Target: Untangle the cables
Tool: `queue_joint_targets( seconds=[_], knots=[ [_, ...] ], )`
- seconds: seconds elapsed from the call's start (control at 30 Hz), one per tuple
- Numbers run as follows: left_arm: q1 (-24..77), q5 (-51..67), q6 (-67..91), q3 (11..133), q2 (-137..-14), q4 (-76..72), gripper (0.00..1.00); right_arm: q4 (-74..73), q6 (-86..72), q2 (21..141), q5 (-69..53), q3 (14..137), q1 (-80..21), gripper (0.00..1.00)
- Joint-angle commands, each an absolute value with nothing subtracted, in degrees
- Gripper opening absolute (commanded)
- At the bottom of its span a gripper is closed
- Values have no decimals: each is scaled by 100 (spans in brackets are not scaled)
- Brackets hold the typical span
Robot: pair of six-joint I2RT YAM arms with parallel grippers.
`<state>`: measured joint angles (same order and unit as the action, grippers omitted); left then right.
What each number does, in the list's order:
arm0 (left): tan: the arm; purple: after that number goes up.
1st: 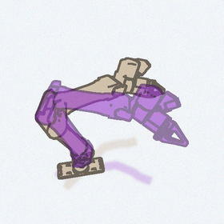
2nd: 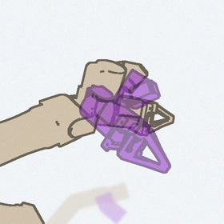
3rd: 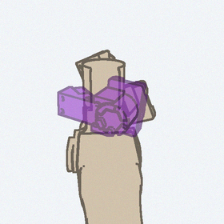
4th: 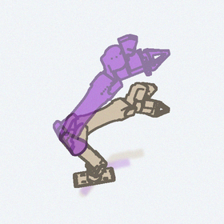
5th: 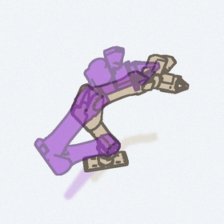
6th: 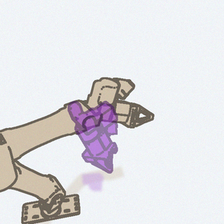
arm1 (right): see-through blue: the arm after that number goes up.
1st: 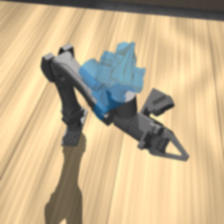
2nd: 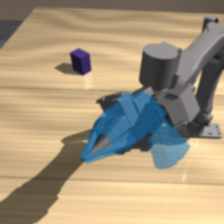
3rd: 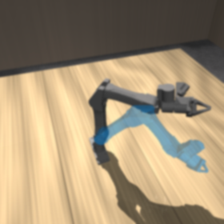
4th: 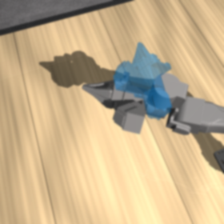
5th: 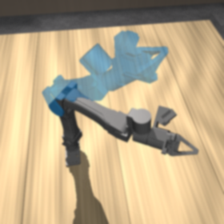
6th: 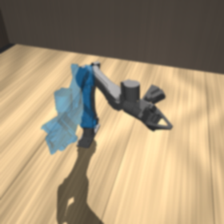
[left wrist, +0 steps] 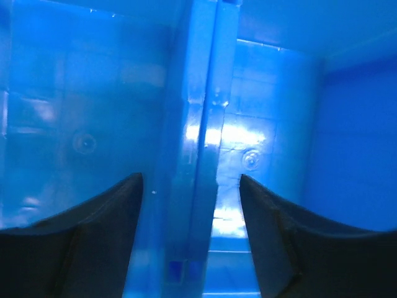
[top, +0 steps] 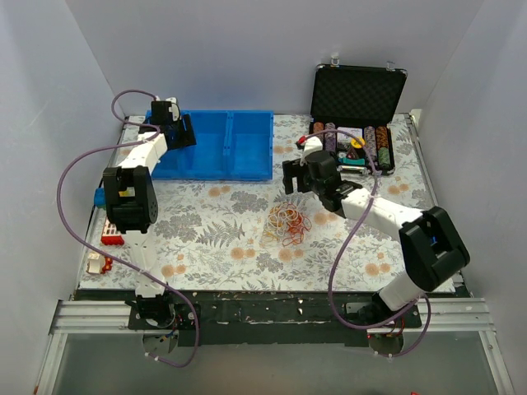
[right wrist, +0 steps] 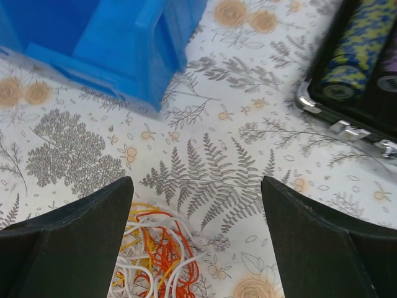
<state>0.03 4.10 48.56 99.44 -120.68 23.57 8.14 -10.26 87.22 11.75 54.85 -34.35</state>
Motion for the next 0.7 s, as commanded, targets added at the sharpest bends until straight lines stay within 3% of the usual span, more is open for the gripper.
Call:
queue_joint_targets(
  seconds=[0.0, 0.07, 0.1, 0.27, 0.43, 0.67],
  knots=[
    [211, 150, 4536, 10029, -11883, 1996, 48, 1371, -871, 9166, 897, 5598, -3656, 93],
    [272, 141, 4395, 9888, -11874, 1873, 34, 1371, -835, 9412, 932, 5756, -3761, 93],
    [325, 123, 4334, 9783, -11831, 1811, 32, 1371, -852, 9544, 888, 5818, -3788, 93],
    [685, -236, 4122, 8984, -11383, 1389, 31, 1178, -993, 10071, 633, 5959, -3823, 93],
    [914, -439, 4358, 8334, -11005, 1275, 32, 1134, -1204, 9871, 440, 5319, -3998, 93],
    [1204, -501, 4614, 7375, -10451, 1125, 29, 1064, -1713, 9071, 158, 4273, -4482, 81]
  ],
)
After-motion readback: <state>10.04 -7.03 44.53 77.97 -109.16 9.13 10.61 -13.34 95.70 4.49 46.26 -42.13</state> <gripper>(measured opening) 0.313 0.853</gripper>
